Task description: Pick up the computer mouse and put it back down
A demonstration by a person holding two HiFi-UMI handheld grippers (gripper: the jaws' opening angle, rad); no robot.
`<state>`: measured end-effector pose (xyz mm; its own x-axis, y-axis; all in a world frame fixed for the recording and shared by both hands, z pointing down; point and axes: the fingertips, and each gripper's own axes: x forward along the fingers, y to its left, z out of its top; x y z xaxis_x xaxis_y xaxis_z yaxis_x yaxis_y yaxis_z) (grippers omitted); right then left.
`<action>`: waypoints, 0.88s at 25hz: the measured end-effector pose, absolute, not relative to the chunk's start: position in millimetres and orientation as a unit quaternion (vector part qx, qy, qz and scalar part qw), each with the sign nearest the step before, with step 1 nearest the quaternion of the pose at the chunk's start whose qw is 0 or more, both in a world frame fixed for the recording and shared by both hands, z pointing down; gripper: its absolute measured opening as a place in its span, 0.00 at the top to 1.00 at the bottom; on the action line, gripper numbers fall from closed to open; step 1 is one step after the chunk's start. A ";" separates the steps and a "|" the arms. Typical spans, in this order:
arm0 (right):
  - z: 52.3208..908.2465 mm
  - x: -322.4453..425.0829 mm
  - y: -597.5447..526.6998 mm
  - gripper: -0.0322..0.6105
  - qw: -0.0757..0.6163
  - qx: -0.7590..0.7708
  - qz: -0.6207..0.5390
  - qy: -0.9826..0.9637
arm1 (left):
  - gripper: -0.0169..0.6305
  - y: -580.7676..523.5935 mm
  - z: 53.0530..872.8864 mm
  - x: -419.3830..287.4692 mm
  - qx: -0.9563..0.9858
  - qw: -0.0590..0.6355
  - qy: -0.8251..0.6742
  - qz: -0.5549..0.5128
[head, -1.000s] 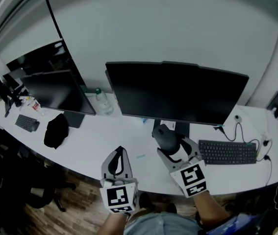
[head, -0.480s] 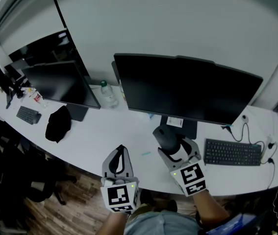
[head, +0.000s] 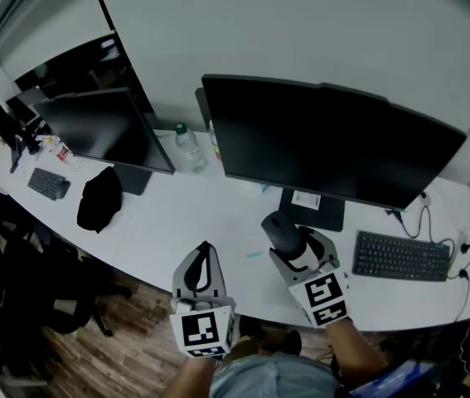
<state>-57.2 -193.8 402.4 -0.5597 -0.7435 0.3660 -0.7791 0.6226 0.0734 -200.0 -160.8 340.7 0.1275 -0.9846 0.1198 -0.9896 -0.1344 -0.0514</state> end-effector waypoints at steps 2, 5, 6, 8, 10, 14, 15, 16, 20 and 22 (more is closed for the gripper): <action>408.1 -59.9 -195.6 0.48 0.188 0.430 0.054 -0.882 | 0.96 -163.4 343.3 -202.7 0.750 0.022 -0.658 0.064; 417.0 -63.8 -197.5 0.48 0.193 0.426 0.062 -0.882 | 0.96 -166.6 348.6 -206.9 0.748 0.027 -0.660 0.068; 420.3 -65.0 -198.3 0.48 0.195 0.425 0.065 -0.882 | 0.96 -167.7 350.9 -208.1 0.747 0.029 -0.660 0.070; 427.5 -67.3 -199.7 0.48 0.198 0.423 0.071 -0.881 | 0.96 -169.9 355.1 -210.4 0.747 0.033 -0.660 0.075; 435.1 -70.0 -200.5 0.48 0.203 0.421 0.077 -0.881 | 0.96 -172.3 356.9 -212.8 0.746 0.037 -0.661 0.075; 450.2 -75.3 -201.1 0.48 0.212 0.417 0.090 -0.879 | 0.96 -176.0 364.6 -218.6 0.745 0.046 -0.660 0.083; 453.9 -76.5 -201.4 0.48 0.215 0.416 0.093 -0.879 | 0.96 -177.3 367.2 -220.3 0.745 0.047 -0.660 0.085; 457.5 -77.7 -201.8 0.48 0.217 0.415 0.096 -0.878 | 0.96 -178.6 369.9 -222.1 0.745 0.046 -0.660 0.086; 473.2 -81.1 -203.2 0.48 0.228 0.414 0.108 -0.875 | 0.96 -183.4 377.9 -227.3 0.745 0.054 -0.658 0.095; 482.8 -81.5 -204.0 0.48 0.235 0.413 0.114 -0.873 | 0.96 -186.0 383.5 -229.7 0.744 0.056 -0.658 0.098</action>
<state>-81.5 -204.0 482.8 -0.5490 -0.6667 0.5042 -0.7741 0.6331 -0.0057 -229.7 -186.0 383.5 0.1139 -0.9690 0.2192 -0.9908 -0.1270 -0.0465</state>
